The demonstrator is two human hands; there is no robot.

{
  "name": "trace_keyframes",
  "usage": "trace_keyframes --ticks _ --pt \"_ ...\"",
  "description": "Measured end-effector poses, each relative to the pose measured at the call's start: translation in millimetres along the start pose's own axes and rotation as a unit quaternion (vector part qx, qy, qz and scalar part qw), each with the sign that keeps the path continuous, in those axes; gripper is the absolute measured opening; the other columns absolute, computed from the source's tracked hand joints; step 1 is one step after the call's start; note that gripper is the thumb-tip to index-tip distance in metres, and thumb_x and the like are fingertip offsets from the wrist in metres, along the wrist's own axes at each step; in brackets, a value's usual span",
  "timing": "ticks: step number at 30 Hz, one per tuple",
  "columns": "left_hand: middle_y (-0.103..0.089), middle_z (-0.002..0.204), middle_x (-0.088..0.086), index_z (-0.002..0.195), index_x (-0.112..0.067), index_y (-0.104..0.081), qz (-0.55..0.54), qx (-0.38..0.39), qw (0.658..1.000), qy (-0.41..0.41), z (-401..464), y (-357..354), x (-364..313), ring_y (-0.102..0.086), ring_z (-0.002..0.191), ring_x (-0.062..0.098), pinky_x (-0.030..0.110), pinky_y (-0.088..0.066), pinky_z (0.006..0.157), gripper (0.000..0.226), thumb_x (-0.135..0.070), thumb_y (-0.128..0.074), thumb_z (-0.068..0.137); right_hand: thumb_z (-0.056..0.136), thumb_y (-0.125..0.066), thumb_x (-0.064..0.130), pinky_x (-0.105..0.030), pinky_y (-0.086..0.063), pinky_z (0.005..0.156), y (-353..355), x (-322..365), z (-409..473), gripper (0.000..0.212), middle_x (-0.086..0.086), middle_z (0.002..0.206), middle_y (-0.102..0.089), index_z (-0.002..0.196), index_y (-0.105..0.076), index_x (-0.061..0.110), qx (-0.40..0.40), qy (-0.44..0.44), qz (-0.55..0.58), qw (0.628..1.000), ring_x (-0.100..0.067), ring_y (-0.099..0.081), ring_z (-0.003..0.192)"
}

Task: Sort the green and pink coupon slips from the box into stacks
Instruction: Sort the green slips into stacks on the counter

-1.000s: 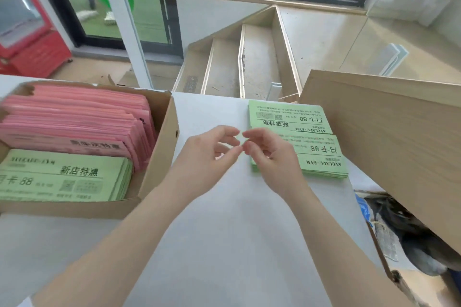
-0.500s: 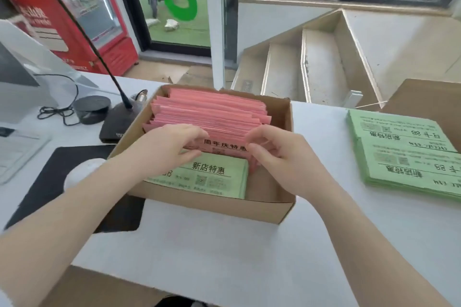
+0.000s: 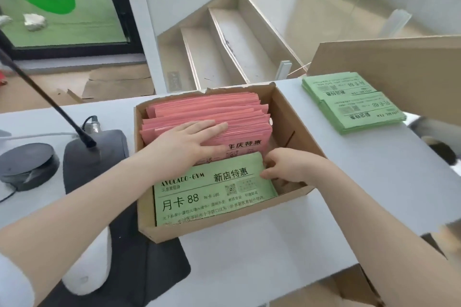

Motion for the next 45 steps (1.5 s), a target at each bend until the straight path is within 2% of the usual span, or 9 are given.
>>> trace_keyframes --ticks 10,15,18,22,28,34,36,40,45 --pt "0.014 0.155 -0.012 0.142 -0.047 -0.016 -0.102 -0.017 0.994 0.016 2 3 5 0.01 0.143 0.014 0.03 0.008 0.106 0.083 0.009 -0.041 0.086 0.086 -0.062 0.022 -0.031 -0.047 0.078 12 3 -8 0.02 -0.002 0.108 -0.063 0.102 -0.057 0.012 -0.104 0.004 0.066 0.992 -0.018 -0.06 0.092" --pt "-0.007 0.154 -0.018 0.135 -0.045 -0.038 -0.206 -0.044 0.977 0.031 1 9 9 -0.002 0.143 0.008 0.037 -0.003 0.118 0.049 -0.028 -0.028 0.091 0.08 -0.067 0.015 -0.044 -0.05 0.09 4 15 -10 0.023 0.002 0.102 -0.068 0.097 -0.055 0.023 -0.089 0.062 0.228 0.968 -0.017 -0.065 0.095" --pt "-0.014 0.153 -0.02 0.129 -0.043 -0.048 -0.239 -0.05 0.969 0.029 0 10 11 -0.008 0.142 0.006 0.034 -0.006 0.115 0.066 -0.063 -0.012 0.077 0.083 -0.062 0.004 -0.043 -0.053 0.086 13 25 -24 0.017 0.0 0.095 -0.07 0.094 -0.062 0.018 -0.127 0.123 0.221 0.959 -0.016 -0.067 0.089" --pt "-0.045 0.139 -0.007 0.115 -0.026 -0.064 -0.26 -0.153 0.953 0.018 -17 33 12 -0.034 0.133 0.012 0.027 -0.021 0.107 0.07 -0.073 -0.038 0.069 0.085 -0.058 0.0 -0.033 -0.054 0.077 36 30 -56 0.022 0.006 0.084 -0.07 0.086 -0.064 0.02 -0.186 0.255 0.34 0.886 -0.015 -0.067 0.082" --pt "-0.067 0.077 -0.012 0.086 -0.024 -0.072 -0.324 -0.306 0.876 0.184 -72 89 21 -0.061 0.072 0.007 0.025 -0.05 0.074 0.033 -0.051 -0.064 0.07 0.087 -0.044 -0.015 -0.024 -0.053 0.069 55 20 -98 0.042 0.01 0.08 -0.069 0.084 -0.067 0.02 -0.265 0.368 0.494 0.742 -0.009 -0.066 0.081" --pt "-0.066 0.074 -0.027 0.073 -0.038 -0.065 -0.515 -0.397 0.711 0.269 -124 94 -29 -0.062 0.073 -0.01 0.004 -0.047 0.066 0.029 -0.01 -0.074 0.073 0.074 -0.068 0.015 -0.031 -0.052 0.078 59 -7 -144 0.014 0.007 0.087 -0.068 0.083 -0.067 0.025 -0.24 0.445 0.563 0.654 -0.016 -0.063 0.088" --pt "-0.068 0.074 -0.027 0.071 -0.035 -0.067 -0.587 -0.425 0.643 0.247 -135 91 -57 -0.065 0.074 -0.007 0.009 -0.05 0.064 0.035 0.0 -0.07 0.073 0.069 -0.072 0.025 -0.028 -0.051 0.077 52 -19 -153 0.018 0.007 0.087 -0.067 0.086 -0.068 0.025 -0.203 0.462 0.569 0.649 -0.014 -0.062 0.085" --pt "-0.071 0.08 -0.021 0.079 -0.034 -0.067 -0.629 -0.431 0.598 0.245 -147 68 -106 -0.067 0.081 -0.001 0.014 -0.053 0.068 0.029 -0.006 -0.066 0.073 0.07 -0.077 0.024 -0.026 -0.05 0.075 16 -48 -151 0.022 0.006 0.086 -0.066 0.089 -0.065 0.022 -0.151 0.438 0.579 0.671 -0.014 -0.061 0.084" --pt "-0.07 0.095 -0.008 0.094 -0.027 -0.059 -0.648 -0.354 0.579 0.346 -153 -21 -145 -0.065 0.094 0.012 0.038 -0.053 0.086 0.03 0.001 -0.061 0.084 0.087 -0.049 -0.012 -0.019 -0.049 0.074 -54 -79 -121 0.032 0.003 0.092 -0.064 0.101 -0.053 0.017 -0.145 0.305 0.508 0.792 -0.005 -0.062 0.084"
Point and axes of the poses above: each hand's wrist, its own z-axis towards the middle knuckle, its own y-axis out of the back of the hand, x = y × z, the point moved 9 cm from there along z, towards the middle knuckle
